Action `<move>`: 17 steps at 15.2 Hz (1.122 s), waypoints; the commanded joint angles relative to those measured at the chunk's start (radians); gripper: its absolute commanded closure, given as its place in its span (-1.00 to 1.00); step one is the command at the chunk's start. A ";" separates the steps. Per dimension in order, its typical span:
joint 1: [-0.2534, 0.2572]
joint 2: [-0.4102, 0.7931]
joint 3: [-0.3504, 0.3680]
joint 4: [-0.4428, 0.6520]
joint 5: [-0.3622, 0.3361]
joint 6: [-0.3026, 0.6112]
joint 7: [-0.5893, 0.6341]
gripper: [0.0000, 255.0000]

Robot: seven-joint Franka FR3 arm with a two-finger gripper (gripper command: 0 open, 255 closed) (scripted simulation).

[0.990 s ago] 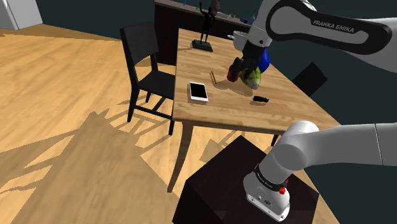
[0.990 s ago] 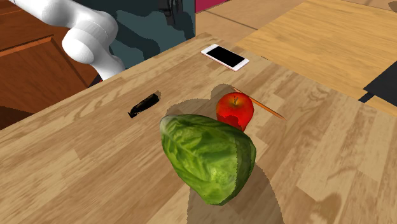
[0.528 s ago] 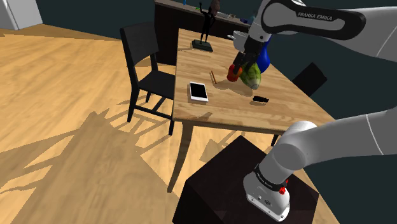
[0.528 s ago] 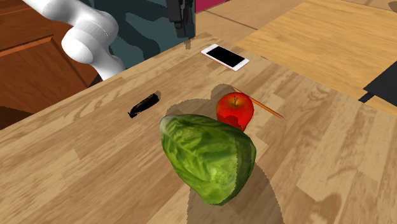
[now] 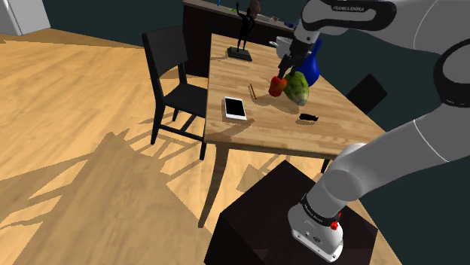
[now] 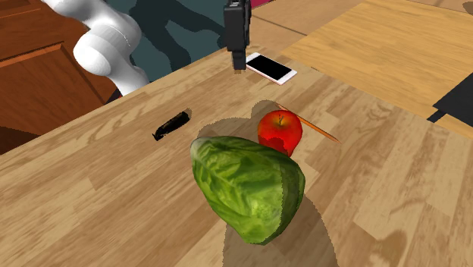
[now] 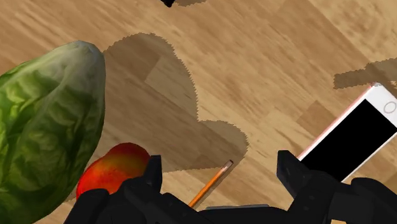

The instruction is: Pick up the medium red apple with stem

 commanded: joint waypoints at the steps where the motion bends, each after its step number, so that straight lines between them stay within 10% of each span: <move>1: 0.003 0.067 -0.038 0.064 0.016 0.004 -0.059 -1.00; 10: -0.029 0.447 -0.191 0.449 0.199 -0.042 -0.351 -1.00; 17: -0.031 0.441 -0.185 0.348 0.196 0.053 -0.352 -1.00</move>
